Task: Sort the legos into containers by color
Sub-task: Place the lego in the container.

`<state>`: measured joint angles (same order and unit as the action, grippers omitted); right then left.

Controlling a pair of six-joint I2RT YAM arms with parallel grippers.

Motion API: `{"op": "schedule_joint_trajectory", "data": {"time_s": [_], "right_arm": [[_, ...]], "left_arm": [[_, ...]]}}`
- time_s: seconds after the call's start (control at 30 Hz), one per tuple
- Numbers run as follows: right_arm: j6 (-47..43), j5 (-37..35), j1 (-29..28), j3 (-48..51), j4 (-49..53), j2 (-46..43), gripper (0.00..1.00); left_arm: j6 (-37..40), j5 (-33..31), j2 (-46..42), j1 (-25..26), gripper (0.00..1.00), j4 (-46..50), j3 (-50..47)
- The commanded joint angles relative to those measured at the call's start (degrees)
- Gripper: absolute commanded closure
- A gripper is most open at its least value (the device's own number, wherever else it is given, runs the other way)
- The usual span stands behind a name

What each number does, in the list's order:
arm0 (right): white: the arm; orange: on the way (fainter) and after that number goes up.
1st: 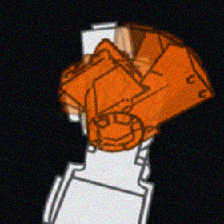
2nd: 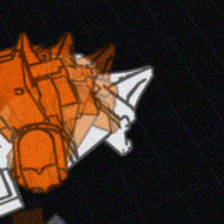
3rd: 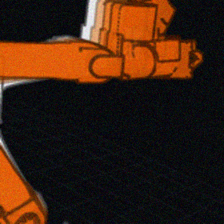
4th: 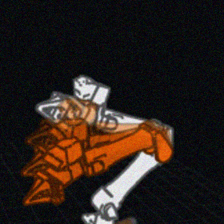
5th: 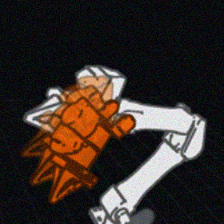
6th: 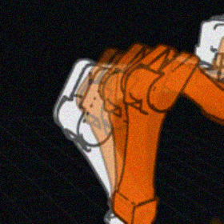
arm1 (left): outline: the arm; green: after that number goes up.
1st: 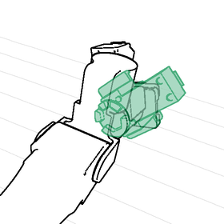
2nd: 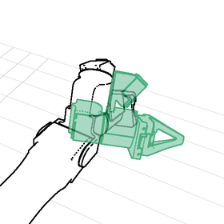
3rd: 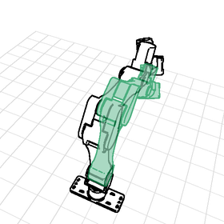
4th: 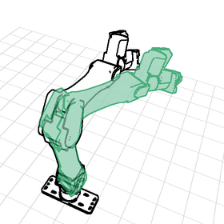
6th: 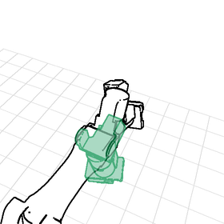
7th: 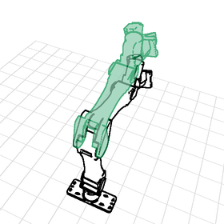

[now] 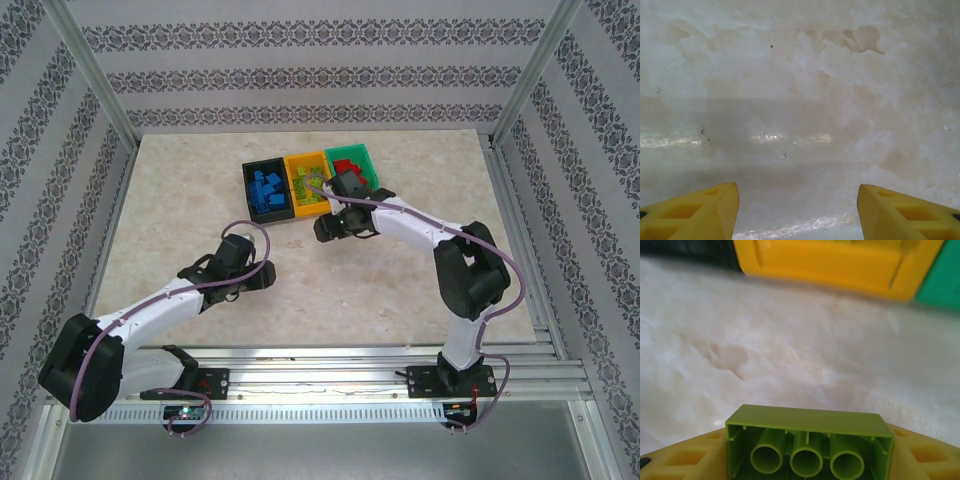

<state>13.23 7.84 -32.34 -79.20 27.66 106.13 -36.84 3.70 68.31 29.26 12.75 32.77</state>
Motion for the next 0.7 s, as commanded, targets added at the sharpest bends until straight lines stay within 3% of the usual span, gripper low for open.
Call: {"op": "schedule_joint_trajectory", "data": {"time_s": [0.0,0.5,0.67], "right_arm": [[0.21,2.10,1.16,-6.63,-0.89,1.12,0.43],[1.53,2.55,5.45,-37.72,-2.50,23.42,0.41],[2.03,3.50,5.54,-45.25,-2.13,29.04,0.29]], "left_arm": [[-1.47,1.73,0.78,0.14,0.36,-3.18,-0.28],[-4.23,1.74,-1.27,0.23,0.36,-3.12,-2.14],[-4.47,1.18,-1.56,0.23,0.36,-3.65,-2.81]]}}
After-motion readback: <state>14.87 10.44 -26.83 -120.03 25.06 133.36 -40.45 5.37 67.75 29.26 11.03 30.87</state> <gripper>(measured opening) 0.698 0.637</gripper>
